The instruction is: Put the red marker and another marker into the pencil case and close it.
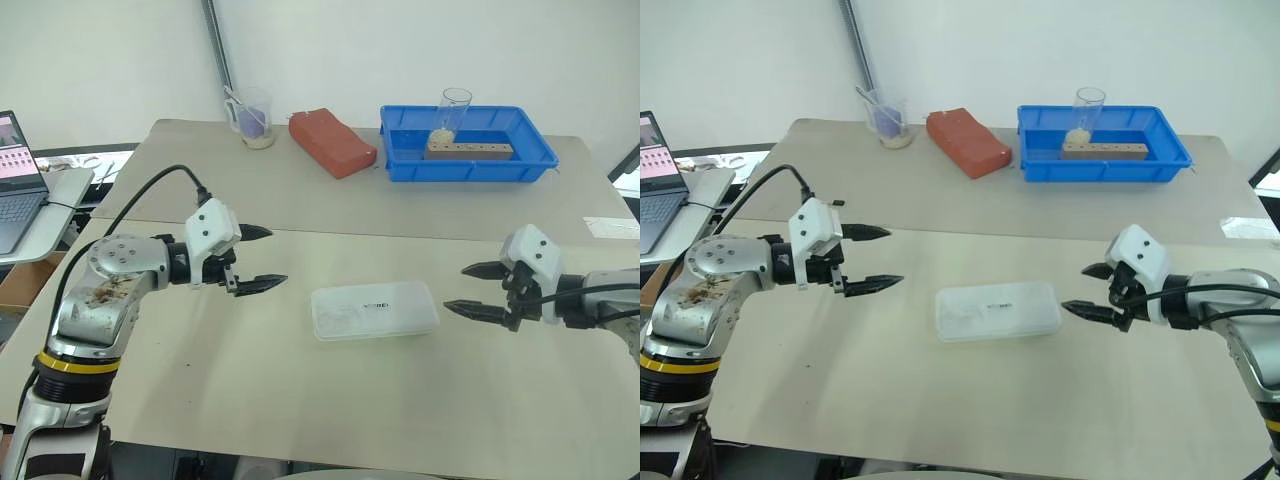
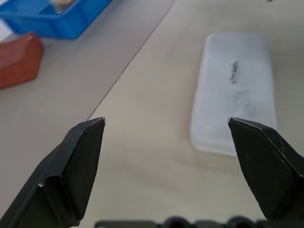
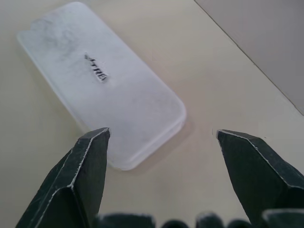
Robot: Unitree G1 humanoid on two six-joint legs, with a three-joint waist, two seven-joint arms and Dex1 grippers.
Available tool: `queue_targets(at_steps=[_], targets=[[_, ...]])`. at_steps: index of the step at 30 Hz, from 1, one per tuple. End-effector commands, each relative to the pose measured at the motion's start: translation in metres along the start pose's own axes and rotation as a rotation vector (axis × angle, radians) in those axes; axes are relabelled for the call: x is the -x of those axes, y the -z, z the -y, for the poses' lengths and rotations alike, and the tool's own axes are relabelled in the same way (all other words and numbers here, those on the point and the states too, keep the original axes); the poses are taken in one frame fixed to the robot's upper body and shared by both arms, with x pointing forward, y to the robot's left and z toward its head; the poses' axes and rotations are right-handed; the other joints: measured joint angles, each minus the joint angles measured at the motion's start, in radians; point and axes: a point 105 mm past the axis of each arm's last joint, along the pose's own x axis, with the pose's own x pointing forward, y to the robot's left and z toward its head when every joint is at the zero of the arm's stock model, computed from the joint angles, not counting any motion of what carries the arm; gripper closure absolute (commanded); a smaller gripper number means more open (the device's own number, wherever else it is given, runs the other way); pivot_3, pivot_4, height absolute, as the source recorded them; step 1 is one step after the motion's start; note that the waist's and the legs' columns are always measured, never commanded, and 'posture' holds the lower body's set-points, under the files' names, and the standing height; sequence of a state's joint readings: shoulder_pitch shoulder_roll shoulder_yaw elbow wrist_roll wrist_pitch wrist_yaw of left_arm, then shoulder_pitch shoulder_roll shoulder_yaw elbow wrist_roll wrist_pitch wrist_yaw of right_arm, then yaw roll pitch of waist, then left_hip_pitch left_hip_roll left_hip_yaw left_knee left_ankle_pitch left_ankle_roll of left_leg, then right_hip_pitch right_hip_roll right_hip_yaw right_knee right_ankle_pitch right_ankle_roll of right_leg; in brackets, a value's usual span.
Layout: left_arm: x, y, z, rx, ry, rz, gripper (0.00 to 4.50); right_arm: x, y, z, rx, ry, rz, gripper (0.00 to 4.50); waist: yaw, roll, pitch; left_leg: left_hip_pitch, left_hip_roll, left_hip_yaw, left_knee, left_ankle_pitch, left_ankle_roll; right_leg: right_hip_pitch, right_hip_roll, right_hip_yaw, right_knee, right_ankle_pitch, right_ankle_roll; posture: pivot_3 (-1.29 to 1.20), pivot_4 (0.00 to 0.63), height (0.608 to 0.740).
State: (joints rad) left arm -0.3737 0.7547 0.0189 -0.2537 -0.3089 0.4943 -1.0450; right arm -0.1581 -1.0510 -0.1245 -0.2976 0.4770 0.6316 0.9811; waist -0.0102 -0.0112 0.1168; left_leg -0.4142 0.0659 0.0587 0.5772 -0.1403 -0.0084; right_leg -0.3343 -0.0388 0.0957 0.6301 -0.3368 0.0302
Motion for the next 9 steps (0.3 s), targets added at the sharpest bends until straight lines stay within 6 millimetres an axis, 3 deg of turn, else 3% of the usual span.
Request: queue_targets(at_steps=[1, 9], targets=[[0.008, -0.002, -0.010, -0.054, -0.094, -0.009, 0.06, 0.003, -0.009, 0.012, 0.034, 0.051, 0.040, 0.55, 0.000, 0.000, 0.000, 0.000, 0.000, 0.000, 0.000, 0.000, 0.000, 0.000, 0.000, 0.000, 0.000, 0.000, 0.000, 0.00, 0.150, 0.740], [-0.003, -0.008, -0.017, -0.057, -0.112, 0.030, 0.06, 0.001, -0.015, 0.028, 0.011, 0.134, 0.081, 0.55, -0.001, 0.001, -0.001, -0.001, 0.000, 0.001, -0.001, 0.000, 0.000, 0.001, 0.000, 0.001, 0.001, 0.000, 0.000, 0.00, 0.150, 0.740]])
